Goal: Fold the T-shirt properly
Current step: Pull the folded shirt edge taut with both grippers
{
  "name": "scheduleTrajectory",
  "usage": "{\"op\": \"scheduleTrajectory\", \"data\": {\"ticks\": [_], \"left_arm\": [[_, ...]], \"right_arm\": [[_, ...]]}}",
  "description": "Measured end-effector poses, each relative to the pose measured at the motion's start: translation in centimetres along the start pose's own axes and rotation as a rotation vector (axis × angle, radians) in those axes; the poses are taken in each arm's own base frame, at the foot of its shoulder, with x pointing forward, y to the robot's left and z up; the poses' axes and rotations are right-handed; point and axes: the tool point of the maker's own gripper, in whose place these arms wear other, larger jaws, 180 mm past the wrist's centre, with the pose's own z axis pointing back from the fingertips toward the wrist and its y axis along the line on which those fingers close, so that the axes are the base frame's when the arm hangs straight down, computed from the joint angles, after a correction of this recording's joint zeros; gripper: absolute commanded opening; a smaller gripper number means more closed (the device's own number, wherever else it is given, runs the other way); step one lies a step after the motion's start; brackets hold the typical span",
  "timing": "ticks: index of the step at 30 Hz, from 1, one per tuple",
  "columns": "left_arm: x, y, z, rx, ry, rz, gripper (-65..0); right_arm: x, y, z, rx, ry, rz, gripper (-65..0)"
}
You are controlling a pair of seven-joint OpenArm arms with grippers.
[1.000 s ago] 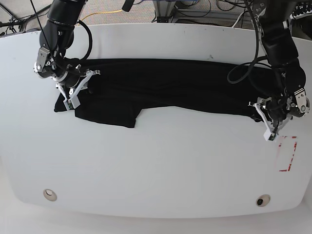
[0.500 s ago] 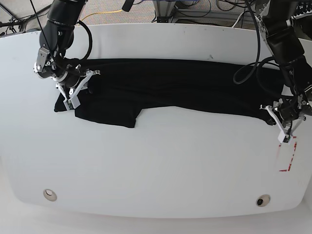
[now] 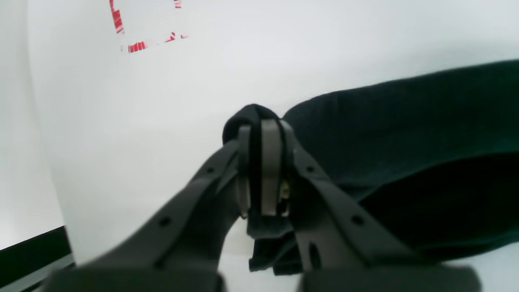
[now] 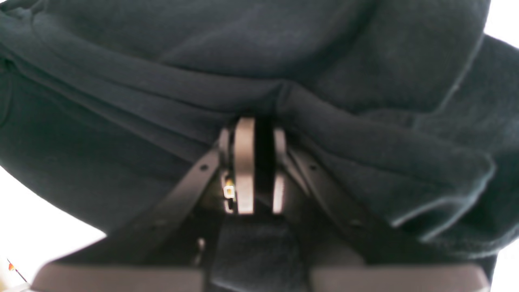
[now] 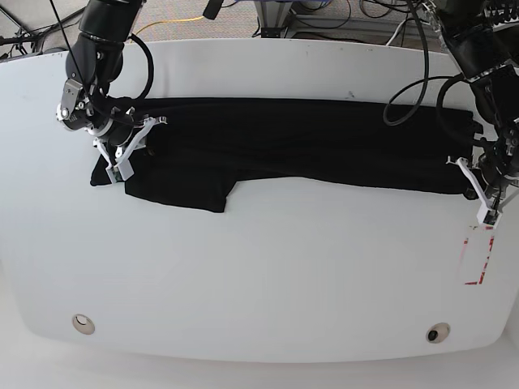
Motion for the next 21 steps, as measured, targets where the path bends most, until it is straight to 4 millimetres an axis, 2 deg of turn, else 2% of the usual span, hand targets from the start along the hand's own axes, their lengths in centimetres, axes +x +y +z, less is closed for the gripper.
{"op": "scheduleTrajectory", "data": {"ticks": [4, 7, 9, 15, 17, 21], "left_arm": [[-0.8, -0.6, 0.7, 0.006, 0.007, -0.027, -64.4], [-2.3, -0.8, 0.9, 0.004, 0.040, -0.044, -62.5], [-3.2, -0.6, 1.1, 0.004, 0.067, -0.059, -56.5], [-5.1, -0.7, 1.2, 0.005, 0.113, -0.070, -29.2], [-5.8, -0.9, 1.3, 0.000, 0.130, -0.073, -25.7], [-6.6, -0.2, 1.7, 0.011, 0.161, -0.097, -25.6]], "right_arm": [[0.0, 0.0, 0.0, 0.000, 0.000, 0.001, -59.5], [0.0, 0.0, 0.0, 0.000, 0.001, 0.001, -59.5], [0.0, 0.0, 0.0, 0.001, 0.000, 0.001, -59.5], [0.1, 0.7, -0.5, 0.012, -0.012, -0.010, -59.5], [0.2, 0.8, -0.5, 0.014, -0.014, -0.011, -59.5], [0.1, 0.8, -0.5, 0.015, -0.012, -0.009, -59.5]]}}
